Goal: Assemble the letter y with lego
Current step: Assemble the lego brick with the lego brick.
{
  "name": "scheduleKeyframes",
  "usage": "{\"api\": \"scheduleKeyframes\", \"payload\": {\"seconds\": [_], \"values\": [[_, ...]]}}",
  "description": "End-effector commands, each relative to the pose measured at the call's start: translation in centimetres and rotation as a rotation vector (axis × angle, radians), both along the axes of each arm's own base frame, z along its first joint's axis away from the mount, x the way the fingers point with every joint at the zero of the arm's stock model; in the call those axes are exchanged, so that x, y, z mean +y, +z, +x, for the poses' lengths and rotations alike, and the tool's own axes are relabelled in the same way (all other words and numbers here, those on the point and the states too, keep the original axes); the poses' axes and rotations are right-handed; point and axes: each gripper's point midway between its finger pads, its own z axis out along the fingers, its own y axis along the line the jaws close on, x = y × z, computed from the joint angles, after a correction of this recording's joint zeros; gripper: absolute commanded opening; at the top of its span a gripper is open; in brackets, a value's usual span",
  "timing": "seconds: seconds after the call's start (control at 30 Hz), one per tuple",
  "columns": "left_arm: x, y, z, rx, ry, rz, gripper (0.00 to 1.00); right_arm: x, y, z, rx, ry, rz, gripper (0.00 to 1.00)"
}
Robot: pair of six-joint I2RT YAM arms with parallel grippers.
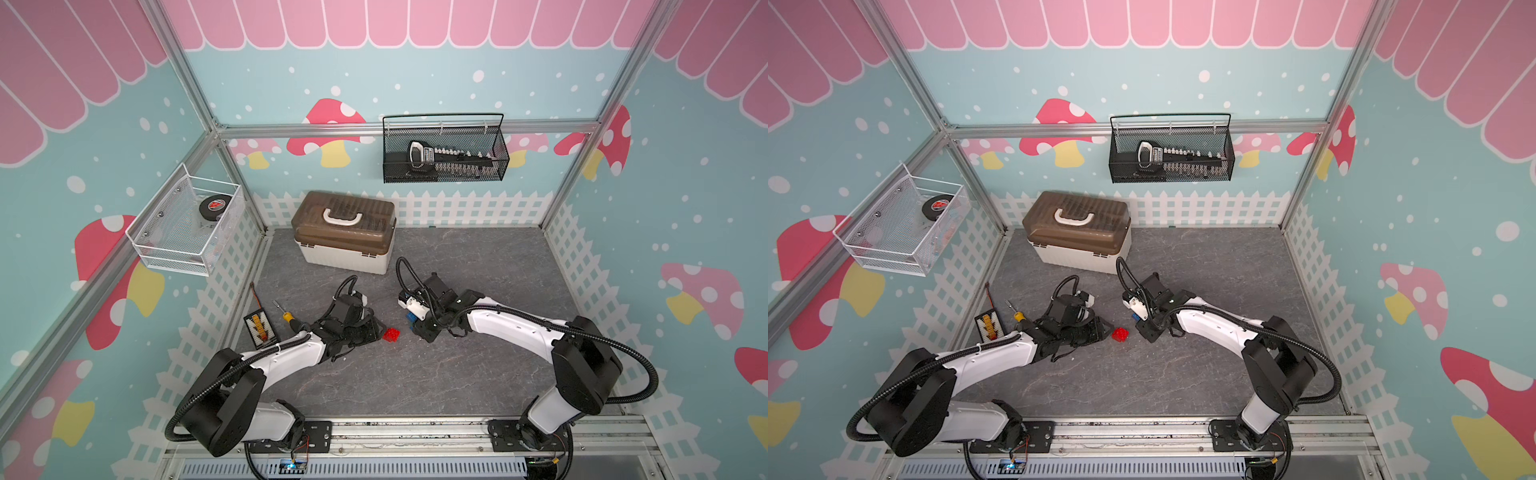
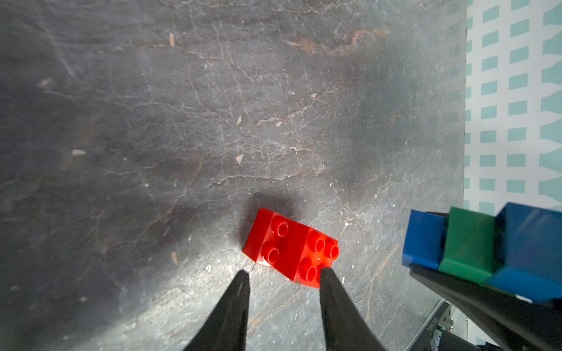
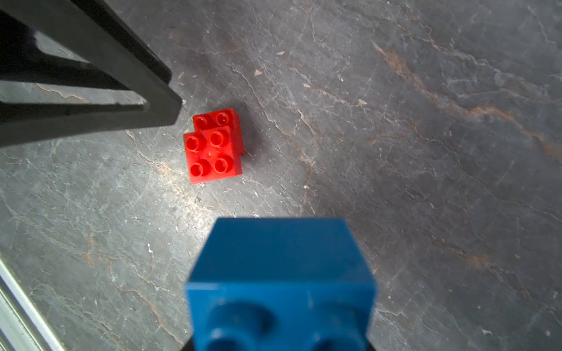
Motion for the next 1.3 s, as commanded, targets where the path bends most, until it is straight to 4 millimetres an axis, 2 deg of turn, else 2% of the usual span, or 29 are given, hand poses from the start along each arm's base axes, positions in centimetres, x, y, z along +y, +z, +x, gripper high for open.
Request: {"api": "scheduleKeyframes", "payload": {"seconds": [0.0,0.13,0.33,0.5,0.9,1.03,1.27], "values": [[-0.7,0.3,0.5,-0.038,-0.022,-0.058,0.40,1.6,0.7,-0.1,-0.006,0.051,0.016,0.18],[-1.0,0.6,0.3,-0.053,-0.040,-0.103,0.40,1.6,0.6,0.1,-0.005,0.054,-0.011,0.17],[-1.1,0.1,-0.5,-0.062,-0.059,-0.139,0.47,1.6,0.5,0.3,-0.008,0.050,-0.021,0.17],[-0.7,-0.7,-0.7,-0.055,-0.055,-0.119,0.46,1.7,0.3,0.3,0.000,0.050,-0.021,0.17],[-1.1,-1.6,-0.8,-0.031,-0.079,-0.128,0.45,1.8,0.1,0.3,0.003,0.058,-0.031,0.17],[-0.7,-2.2,-0.9,-0.019,-0.067,-0.109,0.42,2.1,0.2,0.2,0.007,0.067,-0.022,0.17],[-0.5,-2.6,-1.2,-0.014,-0.065,-0.099,0.41,3.4,0.1,-0.7,0.023,0.115,-0.051,0.16]]}}
